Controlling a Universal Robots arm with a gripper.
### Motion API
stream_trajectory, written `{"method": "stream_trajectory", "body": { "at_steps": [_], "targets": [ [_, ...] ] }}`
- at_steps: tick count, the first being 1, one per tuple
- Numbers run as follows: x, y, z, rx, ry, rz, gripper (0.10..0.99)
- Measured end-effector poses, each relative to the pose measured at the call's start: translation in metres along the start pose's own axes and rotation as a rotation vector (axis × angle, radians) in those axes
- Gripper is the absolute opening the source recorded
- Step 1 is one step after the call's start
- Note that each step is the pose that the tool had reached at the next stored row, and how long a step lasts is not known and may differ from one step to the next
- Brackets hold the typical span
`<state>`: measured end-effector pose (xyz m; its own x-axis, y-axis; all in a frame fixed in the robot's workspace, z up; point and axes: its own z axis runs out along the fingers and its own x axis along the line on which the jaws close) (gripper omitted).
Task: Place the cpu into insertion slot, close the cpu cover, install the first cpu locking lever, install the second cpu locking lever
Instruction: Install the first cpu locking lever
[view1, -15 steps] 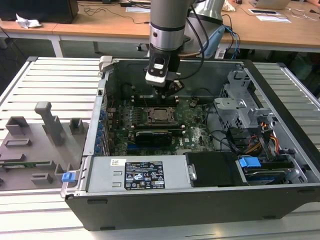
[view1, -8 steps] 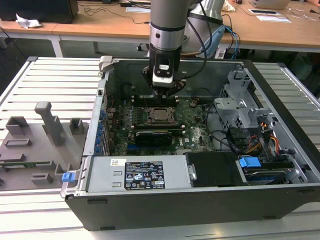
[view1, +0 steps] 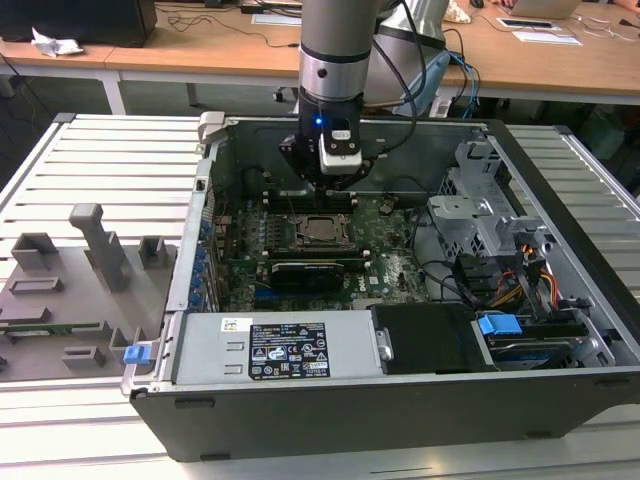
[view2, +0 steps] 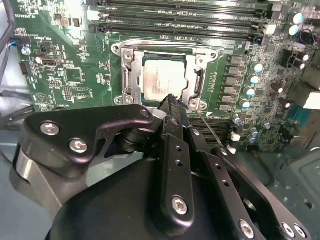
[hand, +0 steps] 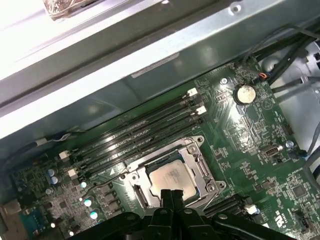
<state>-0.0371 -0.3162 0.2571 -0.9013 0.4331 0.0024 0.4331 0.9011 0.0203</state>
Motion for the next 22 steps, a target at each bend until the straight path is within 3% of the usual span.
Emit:
{"method": "stream_trajectory", "body": {
  "at_steps": [11,18,22],
  "targets": [
    [0.0000,0.0000,0.0000,0.000,0.0023,-0.116,0.106],
    [0.0000,0.0000,0.0000,0.001,0.0077,-0.381,0.106],
    [0.0000,0.0000,0.0000,0.001,0.0088,-0.434,0.106]
  ]
}}
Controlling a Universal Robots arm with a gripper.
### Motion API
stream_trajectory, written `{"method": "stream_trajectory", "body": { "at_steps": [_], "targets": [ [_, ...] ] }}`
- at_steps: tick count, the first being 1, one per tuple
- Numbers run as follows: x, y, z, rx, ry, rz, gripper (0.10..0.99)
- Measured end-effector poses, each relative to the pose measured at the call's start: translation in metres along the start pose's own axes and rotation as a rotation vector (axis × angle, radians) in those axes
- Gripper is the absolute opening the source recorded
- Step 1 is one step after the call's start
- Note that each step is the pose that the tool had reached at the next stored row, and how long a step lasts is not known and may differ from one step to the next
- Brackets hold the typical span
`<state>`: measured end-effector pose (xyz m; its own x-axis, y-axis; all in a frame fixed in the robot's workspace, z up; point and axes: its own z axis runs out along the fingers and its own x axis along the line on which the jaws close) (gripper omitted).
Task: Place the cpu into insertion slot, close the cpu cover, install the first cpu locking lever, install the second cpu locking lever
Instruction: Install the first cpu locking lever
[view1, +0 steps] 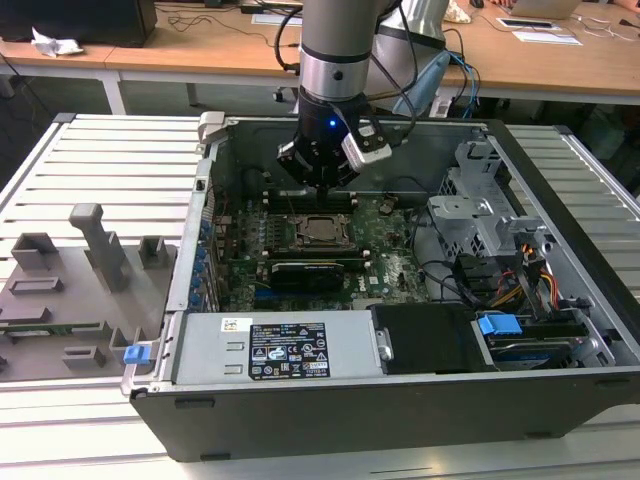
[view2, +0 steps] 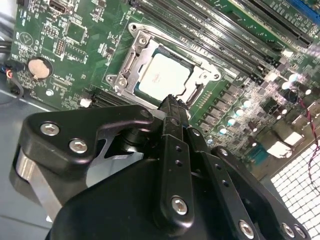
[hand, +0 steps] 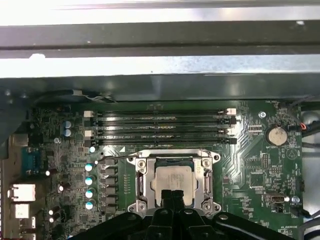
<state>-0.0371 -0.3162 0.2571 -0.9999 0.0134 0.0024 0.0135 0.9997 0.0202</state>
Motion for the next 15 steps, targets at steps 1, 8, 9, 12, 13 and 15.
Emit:
{"method": "stream_trajectory", "body": {
  "at_steps": [1,8,9,12,13,15],
  "targets": [
    [0.0000,0.0000,0.0000,0.000,0.0003,-0.010,0.106],
    [0.0014,0.0000,0.0001,0.000,0.0008,-0.052,0.106],
    [0.0030,0.0000,0.0000,0.000,0.0008,-0.053,0.106],
    [0.0051,-0.0001,0.0000,0.000,0.0004,-0.054,0.106],
    [0.0051,-0.0001,-0.0001,0.000,0.0004,-0.054,0.106],
    [0.0051,0.0003,-0.0026,0.000,0.0002,-0.054,0.106]
  ]
}}
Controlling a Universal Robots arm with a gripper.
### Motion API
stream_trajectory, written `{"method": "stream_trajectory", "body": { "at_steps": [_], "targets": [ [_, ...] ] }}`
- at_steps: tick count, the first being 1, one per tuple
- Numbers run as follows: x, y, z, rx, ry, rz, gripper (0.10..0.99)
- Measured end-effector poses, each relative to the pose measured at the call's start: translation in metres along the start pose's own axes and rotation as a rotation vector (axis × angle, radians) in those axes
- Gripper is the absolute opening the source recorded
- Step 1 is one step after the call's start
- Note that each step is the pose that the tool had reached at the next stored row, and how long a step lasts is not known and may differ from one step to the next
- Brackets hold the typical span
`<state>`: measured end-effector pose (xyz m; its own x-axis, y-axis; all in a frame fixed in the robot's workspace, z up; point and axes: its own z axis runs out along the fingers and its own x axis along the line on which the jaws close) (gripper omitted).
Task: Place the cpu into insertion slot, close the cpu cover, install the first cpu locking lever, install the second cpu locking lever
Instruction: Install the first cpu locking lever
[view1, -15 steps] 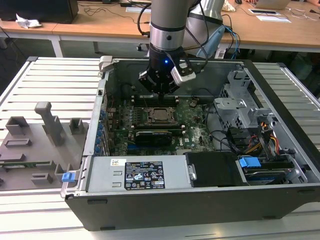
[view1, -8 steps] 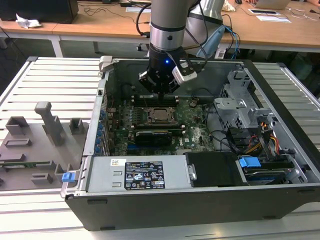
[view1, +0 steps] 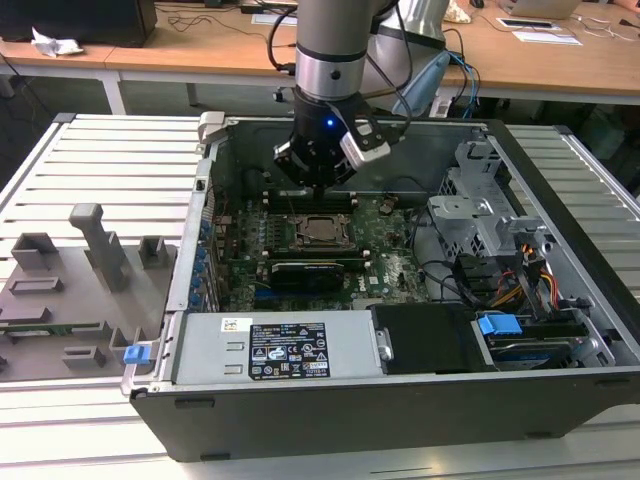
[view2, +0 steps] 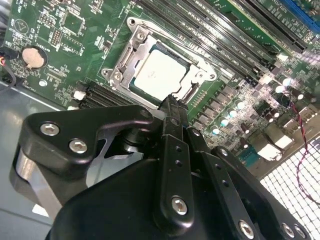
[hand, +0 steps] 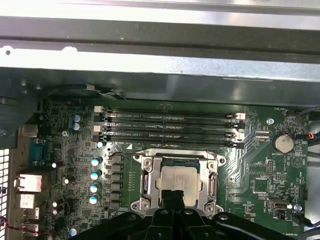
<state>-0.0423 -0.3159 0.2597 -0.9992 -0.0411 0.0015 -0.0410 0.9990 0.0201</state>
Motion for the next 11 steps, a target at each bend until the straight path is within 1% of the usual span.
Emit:
{"method": "stream_trajectory", "body": {
  "at_steps": [2,3,4,5,7,11],
  "targets": [
    [0.0046,0.0002,0.0000,0.000,-0.0033,-0.001,0.106],
    [0.0096,0.0004,0.0001,0.000,-0.0052,-0.001,0.106],
    [0.0173,0.0007,0.0003,0.000,-0.0085,-0.001,0.106],
    [0.0210,0.0008,0.0003,-0.001,-0.0102,-0.001,0.106],
    [0.0248,0.0010,0.0003,-0.002,-0.0122,-0.001,0.106],
    [0.0264,0.0011,0.0003,-0.002,-0.0125,-0.001,0.106]
  ]
}}
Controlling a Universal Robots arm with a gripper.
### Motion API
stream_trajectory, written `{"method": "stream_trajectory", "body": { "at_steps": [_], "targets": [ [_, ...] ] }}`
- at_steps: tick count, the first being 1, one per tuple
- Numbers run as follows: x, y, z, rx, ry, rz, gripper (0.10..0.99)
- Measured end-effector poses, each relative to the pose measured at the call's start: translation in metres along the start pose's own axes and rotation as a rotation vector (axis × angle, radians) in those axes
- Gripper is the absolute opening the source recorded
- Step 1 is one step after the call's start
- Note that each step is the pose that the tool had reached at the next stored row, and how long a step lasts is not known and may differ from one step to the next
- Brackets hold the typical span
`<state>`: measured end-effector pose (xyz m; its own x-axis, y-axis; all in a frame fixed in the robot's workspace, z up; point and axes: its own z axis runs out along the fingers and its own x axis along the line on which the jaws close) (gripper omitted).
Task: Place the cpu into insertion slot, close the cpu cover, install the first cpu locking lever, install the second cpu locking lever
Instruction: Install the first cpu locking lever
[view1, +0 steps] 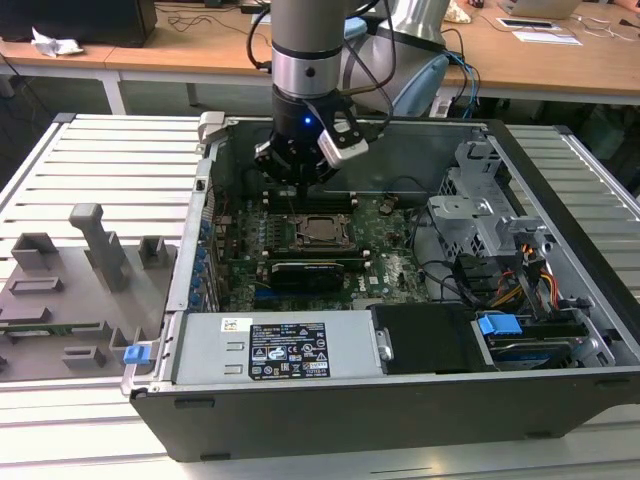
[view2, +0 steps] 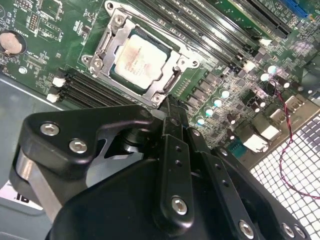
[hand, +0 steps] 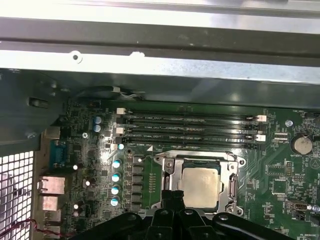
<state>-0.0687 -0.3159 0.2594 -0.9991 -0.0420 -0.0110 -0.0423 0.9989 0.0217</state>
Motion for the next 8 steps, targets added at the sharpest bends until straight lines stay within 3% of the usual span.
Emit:
{"method": "stream_trajectory", "body": {
  "at_steps": [8],
  "targets": [
    [0.0048,0.0002,-0.0001,0.000,-0.0007,0.000,0.106]
  ]
}}
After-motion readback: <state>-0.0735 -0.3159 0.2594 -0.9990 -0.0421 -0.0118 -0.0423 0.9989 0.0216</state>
